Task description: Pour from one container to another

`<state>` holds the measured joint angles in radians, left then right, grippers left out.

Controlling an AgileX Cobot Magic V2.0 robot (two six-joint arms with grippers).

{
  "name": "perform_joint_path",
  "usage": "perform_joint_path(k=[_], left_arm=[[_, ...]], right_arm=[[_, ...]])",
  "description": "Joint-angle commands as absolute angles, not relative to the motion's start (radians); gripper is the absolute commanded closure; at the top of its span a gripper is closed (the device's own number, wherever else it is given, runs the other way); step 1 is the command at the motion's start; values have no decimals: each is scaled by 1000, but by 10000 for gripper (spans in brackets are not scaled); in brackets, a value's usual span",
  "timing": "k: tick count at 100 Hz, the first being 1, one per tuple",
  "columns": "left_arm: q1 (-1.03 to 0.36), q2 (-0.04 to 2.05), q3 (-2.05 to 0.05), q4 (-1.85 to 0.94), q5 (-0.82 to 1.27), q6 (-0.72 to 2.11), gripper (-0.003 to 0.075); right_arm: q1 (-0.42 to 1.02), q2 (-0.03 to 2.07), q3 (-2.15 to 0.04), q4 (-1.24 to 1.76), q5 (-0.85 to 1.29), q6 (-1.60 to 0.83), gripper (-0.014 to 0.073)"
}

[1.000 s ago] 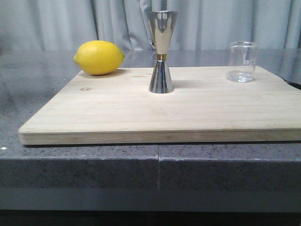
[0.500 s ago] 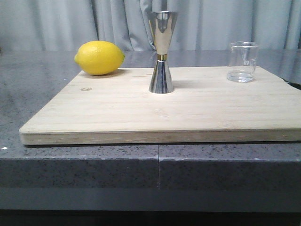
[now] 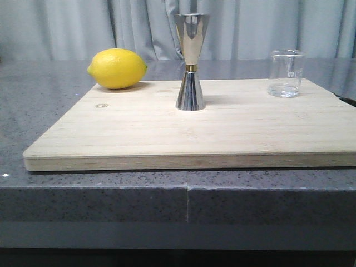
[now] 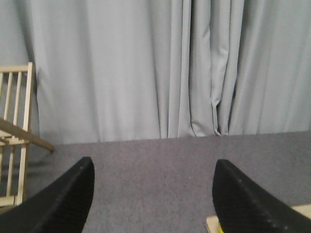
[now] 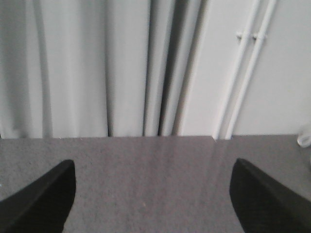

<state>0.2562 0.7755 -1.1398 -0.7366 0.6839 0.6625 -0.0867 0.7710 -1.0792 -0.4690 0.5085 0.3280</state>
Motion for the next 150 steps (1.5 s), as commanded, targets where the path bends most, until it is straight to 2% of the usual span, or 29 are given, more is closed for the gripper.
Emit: perform_joint_path(k=[1, 13, 42, 72, 91, 112, 129, 134, 143, 150], left_arm=[[258, 720, -1111, -683, 678, 576, 249], [258, 664, -1015, -603, 671, 497, 264], [258, 581, -800, -533, 547, 452, 283], [250, 565, -748, -629, 426, 475, 300], [214, 545, -714, -800, 397, 614, 455], [193, 544, -712, -813, 410, 650, 606], [191, 540, -712, -815, 439, 688, 717], [191, 539, -712, -815, 439, 688, 742], [191, 539, -708, -815, 433, 690, 741], [191, 534, -698, -816, 433, 690, 741]], right_arm=[[-94, 735, -1111, -445, 571, 321, 6], [-92, 714, -1075, -400, 592, 274, 6], [-92, 640, -930, -226, 469, 91, 7], [-92, 560, -795, -226, 329, 86, 21], [-92, 494, -724, -226, 294, 86, 147], [-92, 483, -716, -222, 294, 86, 290], [-92, 483, -716, -221, 307, 86, 485], [-92, 483, -716, -221, 313, 86, 543], [-92, 483, -716, -221, 324, 86, 637], [-92, 480, -714, -221, 330, 86, 662]])
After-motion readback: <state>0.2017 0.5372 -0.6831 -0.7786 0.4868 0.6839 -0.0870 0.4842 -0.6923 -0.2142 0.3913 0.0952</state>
